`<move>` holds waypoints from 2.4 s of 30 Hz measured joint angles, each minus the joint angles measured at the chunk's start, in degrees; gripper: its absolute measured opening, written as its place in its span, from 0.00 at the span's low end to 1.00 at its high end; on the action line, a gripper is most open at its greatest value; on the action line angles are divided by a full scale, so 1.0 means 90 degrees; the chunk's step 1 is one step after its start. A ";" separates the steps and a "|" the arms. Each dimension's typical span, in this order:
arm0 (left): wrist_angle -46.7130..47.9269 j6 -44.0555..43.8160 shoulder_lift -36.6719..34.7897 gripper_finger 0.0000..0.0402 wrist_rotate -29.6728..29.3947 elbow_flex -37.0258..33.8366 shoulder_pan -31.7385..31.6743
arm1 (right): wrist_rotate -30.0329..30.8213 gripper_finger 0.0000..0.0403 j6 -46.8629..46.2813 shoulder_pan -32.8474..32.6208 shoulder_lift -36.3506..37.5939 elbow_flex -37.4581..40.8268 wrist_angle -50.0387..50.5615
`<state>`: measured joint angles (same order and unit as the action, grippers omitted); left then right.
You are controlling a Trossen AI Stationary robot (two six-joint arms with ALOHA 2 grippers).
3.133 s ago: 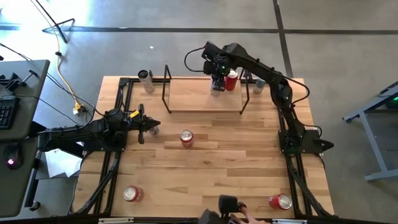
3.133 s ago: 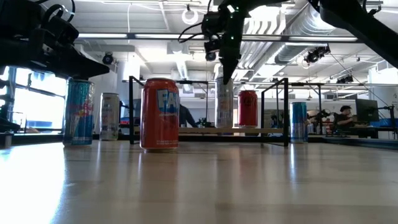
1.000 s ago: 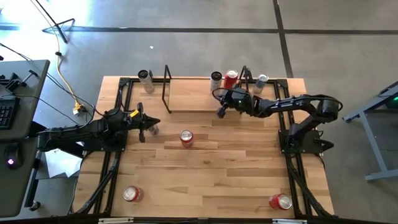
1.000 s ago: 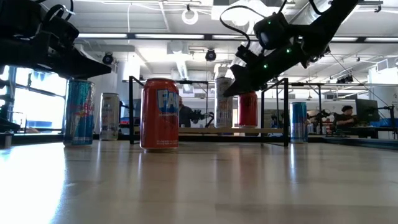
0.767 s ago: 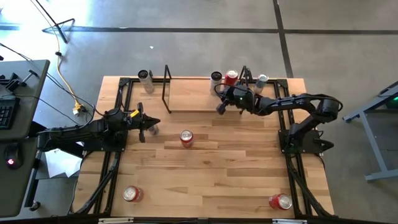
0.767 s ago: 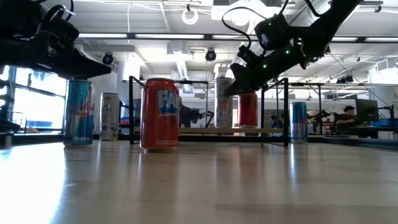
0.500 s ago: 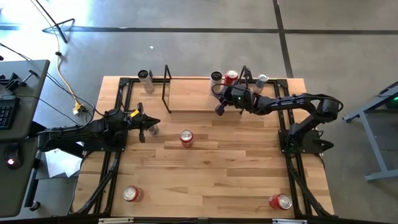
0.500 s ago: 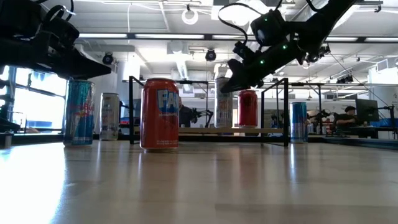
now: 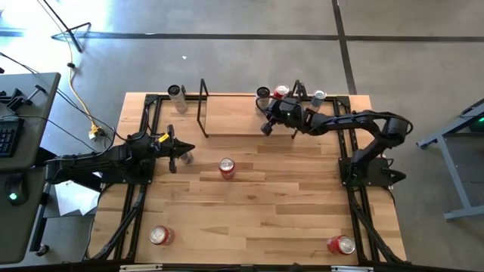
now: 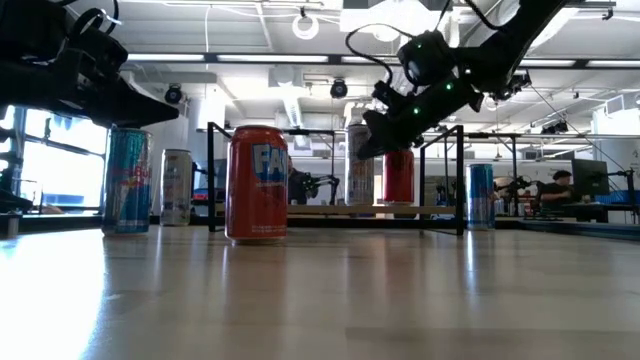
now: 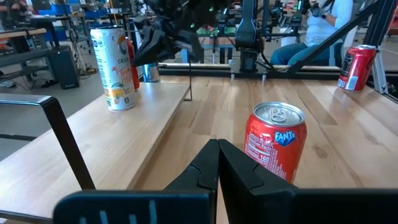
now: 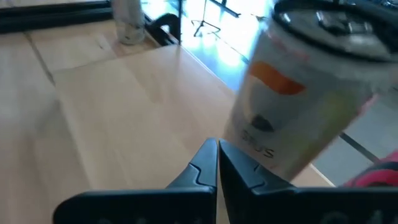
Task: Place canned beverage on shelf
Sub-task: Put the bottom white-yellow soda can on the shelf, then put the top red soda can on the shelf
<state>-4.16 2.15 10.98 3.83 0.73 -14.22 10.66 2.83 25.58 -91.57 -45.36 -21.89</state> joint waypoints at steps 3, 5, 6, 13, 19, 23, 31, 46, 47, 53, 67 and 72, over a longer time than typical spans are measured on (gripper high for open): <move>0.0005 0.0000 0.0000 0.00 0.0000 0.0000 0.0002 | 0.0002 0.00 -0.0067 0.0090 -0.0133 0.0000 -0.0081; 0.0005 0.0000 0.0000 0.00 0.0000 0.0000 0.0001 | 0.0005 0.00 -0.0155 0.0151 -0.0190 0.0000 -0.0179; 0.0005 0.0000 0.0000 0.00 -0.0002 0.0000 0.0002 | 0.0003 0.00 -0.0169 0.0172 -0.0207 0.0000 -0.0214; 0.0005 0.0000 0.0002 0.00 -0.0002 0.0000 0.0001 | 0.0097 0.00 -0.0265 0.0292 -0.0221 0.0000 -0.0308; 0.0009 0.0000 0.0000 0.00 -0.0002 0.0000 0.0001 | 0.0092 0.00 -0.0288 0.0372 -0.0218 0.0000 -0.0311; 0.0010 0.0000 0.0002 0.00 -0.0002 0.0000 0.0002 | -0.0101 0.00 -0.0270 0.0332 -0.0180 0.0000 -0.0311; 0.0056 0.0103 0.0002 0.00 0.0002 -0.0002 0.0000 | -0.0295 0.00 -0.0052 0.0064 0.0353 0.0000 0.0372; -0.0001 -0.0021 0.0059 0.00 0.0178 0.0002 0.0183 | -0.0020 0.00 0.0533 -0.1309 0.0865 0.1008 -0.1237; 0.0020 -0.0013 0.0060 0.00 0.0178 0.0033 0.0217 | -0.0037 0.00 0.0480 -0.1378 0.0865 0.1160 -0.1493; 0.0009 0.0042 0.0229 0.00 0.0055 0.0266 0.0396 | -0.0121 0.00 0.0394 -0.1824 0.0865 0.1724 -0.2416; 0.0298 -0.0002 0.1574 0.00 -0.0373 0.0982 0.0701 | -0.0112 0.00 0.0403 -0.2235 0.0865 0.1758 -0.2300; 0.0467 -0.0002 0.2026 0.00 -0.1004 0.1343 0.1137 | -0.0112 0.00 0.0405 -0.2292 0.0865 0.1758 -0.2248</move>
<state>0.04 2.13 29.22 -5.20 12.82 -3.99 9.65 6.48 4.96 -83.79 -29.54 -42.12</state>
